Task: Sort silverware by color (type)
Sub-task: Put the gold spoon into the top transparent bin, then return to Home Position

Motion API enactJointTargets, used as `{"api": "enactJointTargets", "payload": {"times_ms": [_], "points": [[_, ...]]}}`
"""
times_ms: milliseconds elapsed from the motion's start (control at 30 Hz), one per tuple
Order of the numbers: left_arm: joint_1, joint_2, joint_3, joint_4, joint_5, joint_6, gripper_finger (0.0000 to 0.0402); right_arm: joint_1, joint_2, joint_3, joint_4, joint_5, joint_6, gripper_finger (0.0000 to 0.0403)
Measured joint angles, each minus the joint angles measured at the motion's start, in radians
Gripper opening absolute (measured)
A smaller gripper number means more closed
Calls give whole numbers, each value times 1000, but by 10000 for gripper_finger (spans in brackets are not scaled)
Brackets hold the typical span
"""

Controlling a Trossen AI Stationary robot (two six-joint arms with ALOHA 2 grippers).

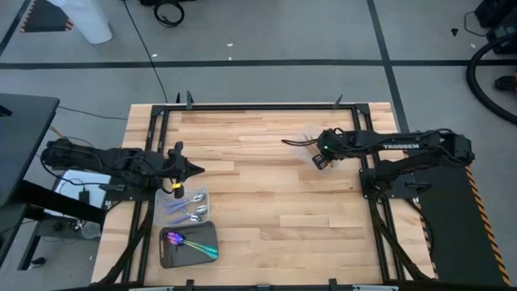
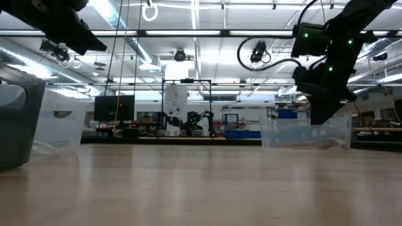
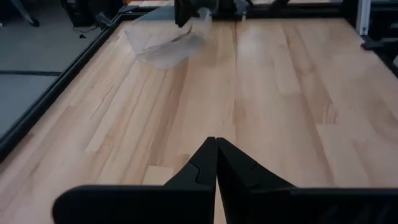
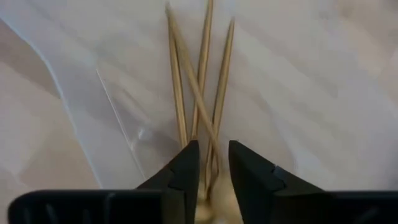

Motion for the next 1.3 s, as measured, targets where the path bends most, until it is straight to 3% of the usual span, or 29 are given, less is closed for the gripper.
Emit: {"api": "enactJointTargets", "payload": {"times_ms": [233, 400, 567, 833, 1300], "points": [[41, -70, 0, 6, 4, 54, 13, 30, -116, 0, 94, 50, -68, 116], [75, -100, -74, 98, 66, 65, 13, 37, -200, -8, 208, 49, -125, 117], [95, -146, -157, 171, 82, 54, 8, 36, -285, -93, 440, -57, -188, 117], [146, -313, -260, 213, 103, 32, 5, 22, -406, -237, 764, -104, -233, 117], [225, -538, -415, 266, 107, -28, 3, -136, -472, -521, 1353, -321, -229, 117]]}}
